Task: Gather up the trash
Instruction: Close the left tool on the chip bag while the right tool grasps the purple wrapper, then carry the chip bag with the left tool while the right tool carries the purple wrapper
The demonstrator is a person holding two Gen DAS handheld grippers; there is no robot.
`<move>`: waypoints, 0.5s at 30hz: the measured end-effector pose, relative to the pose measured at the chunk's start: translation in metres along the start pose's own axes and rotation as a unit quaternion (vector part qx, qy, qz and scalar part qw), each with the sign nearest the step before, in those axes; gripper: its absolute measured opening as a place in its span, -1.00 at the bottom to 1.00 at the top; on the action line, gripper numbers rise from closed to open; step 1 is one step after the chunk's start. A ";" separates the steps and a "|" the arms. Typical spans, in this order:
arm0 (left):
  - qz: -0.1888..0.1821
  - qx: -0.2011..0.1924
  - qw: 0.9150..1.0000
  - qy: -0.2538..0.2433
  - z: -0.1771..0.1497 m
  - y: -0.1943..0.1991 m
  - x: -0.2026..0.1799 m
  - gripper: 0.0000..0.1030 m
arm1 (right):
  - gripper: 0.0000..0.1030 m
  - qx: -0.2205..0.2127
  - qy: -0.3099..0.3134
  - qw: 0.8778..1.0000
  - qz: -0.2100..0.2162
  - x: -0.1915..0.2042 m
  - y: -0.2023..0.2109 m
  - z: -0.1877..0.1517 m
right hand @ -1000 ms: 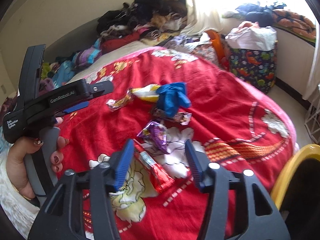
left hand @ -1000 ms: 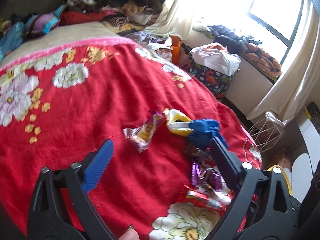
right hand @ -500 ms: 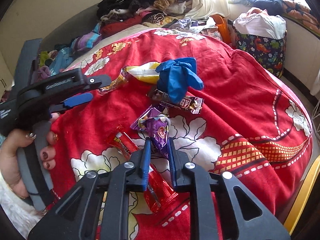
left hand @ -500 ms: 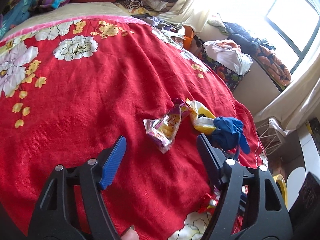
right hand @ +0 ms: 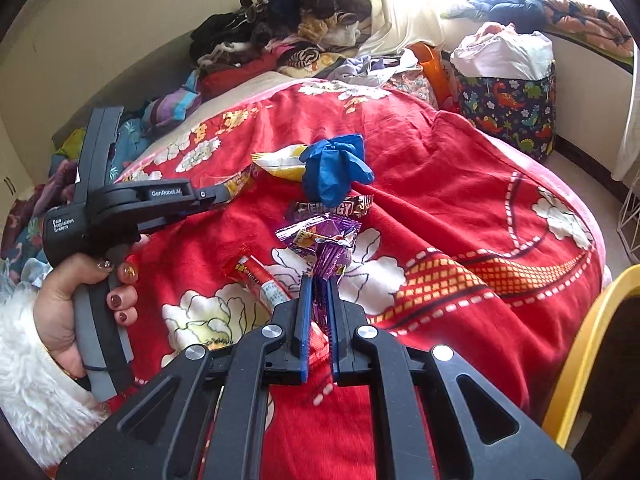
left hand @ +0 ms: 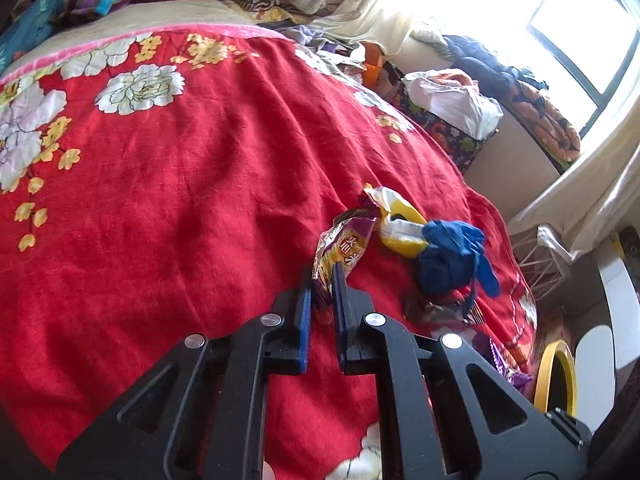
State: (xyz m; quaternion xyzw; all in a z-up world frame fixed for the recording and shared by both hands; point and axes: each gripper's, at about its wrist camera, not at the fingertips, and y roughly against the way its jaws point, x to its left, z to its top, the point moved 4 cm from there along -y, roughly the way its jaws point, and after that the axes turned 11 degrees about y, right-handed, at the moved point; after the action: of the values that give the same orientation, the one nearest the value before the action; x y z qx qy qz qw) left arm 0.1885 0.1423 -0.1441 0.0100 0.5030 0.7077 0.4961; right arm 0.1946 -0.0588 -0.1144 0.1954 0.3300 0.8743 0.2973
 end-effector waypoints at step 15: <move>-0.044 -0.021 0.997 -0.056 -0.009 0.047 -0.041 -0.91 | -0.86 -0.034 0.003 0.999 -0.010 0.004 0.044 -0.002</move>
State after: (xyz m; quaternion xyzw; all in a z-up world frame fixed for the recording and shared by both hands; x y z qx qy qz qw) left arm 0.1723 0.1069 -0.0949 0.0168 0.4593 0.6937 0.5546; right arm 0.1729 -0.0835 -0.0850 0.1798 0.3031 0.8825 0.3114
